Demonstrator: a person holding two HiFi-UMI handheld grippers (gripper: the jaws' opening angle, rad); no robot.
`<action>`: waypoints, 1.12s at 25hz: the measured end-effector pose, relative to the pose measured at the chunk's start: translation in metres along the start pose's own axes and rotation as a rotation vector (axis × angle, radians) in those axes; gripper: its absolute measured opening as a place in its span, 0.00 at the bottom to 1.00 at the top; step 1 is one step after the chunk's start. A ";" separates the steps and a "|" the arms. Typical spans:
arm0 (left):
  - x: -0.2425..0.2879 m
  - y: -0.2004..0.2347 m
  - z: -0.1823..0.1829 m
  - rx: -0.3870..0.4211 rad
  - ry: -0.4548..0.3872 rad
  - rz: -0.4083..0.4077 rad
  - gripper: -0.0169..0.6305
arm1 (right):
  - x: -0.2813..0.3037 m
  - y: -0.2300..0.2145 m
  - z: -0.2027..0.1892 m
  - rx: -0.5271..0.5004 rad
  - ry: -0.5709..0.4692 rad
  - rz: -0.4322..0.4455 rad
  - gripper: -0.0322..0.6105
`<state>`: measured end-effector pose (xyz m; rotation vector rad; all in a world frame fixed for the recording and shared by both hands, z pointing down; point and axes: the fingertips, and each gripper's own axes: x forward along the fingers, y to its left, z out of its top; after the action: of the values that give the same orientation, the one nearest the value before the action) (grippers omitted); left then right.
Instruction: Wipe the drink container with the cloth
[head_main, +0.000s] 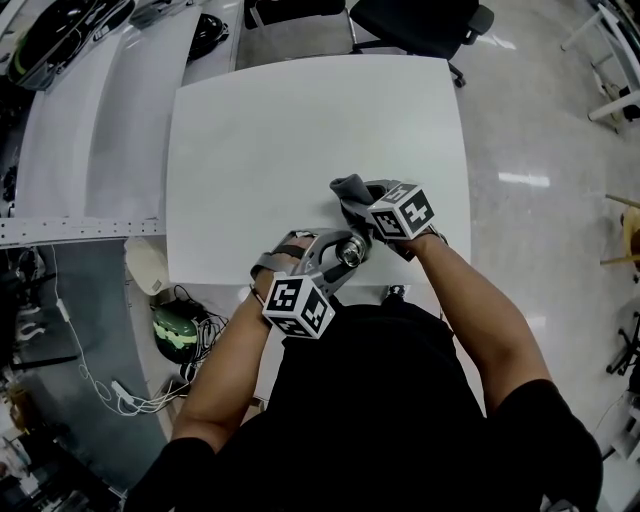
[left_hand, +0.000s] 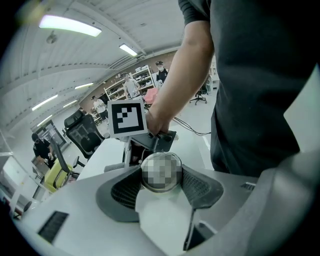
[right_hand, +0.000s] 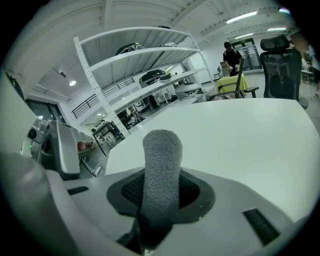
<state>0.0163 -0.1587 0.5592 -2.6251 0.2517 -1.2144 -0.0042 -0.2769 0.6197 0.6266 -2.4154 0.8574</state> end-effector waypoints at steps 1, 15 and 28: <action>0.000 0.000 0.000 -0.001 -0.001 0.002 0.42 | 0.002 -0.003 -0.003 0.000 0.009 -0.006 0.22; -0.002 0.004 -0.003 -0.026 -0.005 0.008 0.42 | 0.003 -0.028 -0.012 -0.019 0.032 -0.117 0.22; 0.007 0.009 0.000 -0.072 0.032 -0.013 0.42 | -0.050 -0.013 0.018 0.091 -0.137 -0.113 0.22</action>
<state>0.0203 -0.1686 0.5617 -2.6736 0.2899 -1.2752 0.0364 -0.2853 0.5840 0.8736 -2.4454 0.9074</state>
